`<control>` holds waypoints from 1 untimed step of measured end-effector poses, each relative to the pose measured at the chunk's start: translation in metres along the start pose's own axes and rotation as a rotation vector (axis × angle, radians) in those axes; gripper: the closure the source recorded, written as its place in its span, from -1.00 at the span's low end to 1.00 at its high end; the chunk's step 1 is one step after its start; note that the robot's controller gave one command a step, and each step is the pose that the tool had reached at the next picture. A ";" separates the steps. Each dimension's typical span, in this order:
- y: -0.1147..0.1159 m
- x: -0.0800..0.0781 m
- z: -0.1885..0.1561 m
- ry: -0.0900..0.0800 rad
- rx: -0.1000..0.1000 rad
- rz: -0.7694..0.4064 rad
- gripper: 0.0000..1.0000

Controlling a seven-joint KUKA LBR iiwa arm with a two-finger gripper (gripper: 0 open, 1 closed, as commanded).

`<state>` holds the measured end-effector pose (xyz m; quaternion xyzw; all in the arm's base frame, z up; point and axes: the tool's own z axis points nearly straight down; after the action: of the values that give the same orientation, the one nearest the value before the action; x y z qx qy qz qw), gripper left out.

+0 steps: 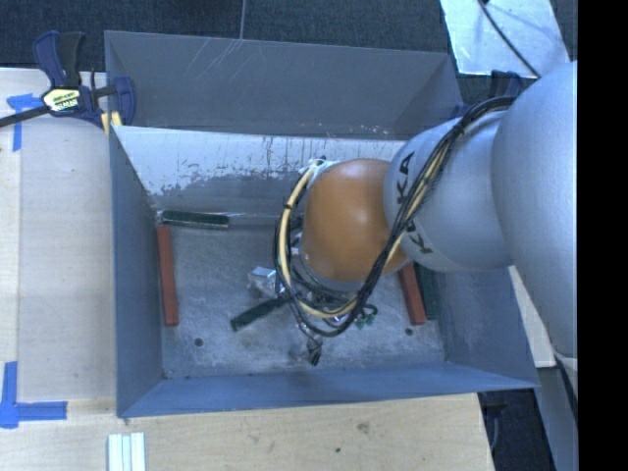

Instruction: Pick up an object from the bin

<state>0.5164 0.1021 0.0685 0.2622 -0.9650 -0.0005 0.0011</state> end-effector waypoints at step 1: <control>-0.001 -0.003 -0.002 -0.007 0.002 -0.001 1.00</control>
Offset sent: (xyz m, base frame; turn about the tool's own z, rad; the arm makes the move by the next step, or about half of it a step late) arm 0.0000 0.0000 0.0000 0.0000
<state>0.5191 0.1027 0.0709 0.2626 -0.9649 -0.0003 -0.0025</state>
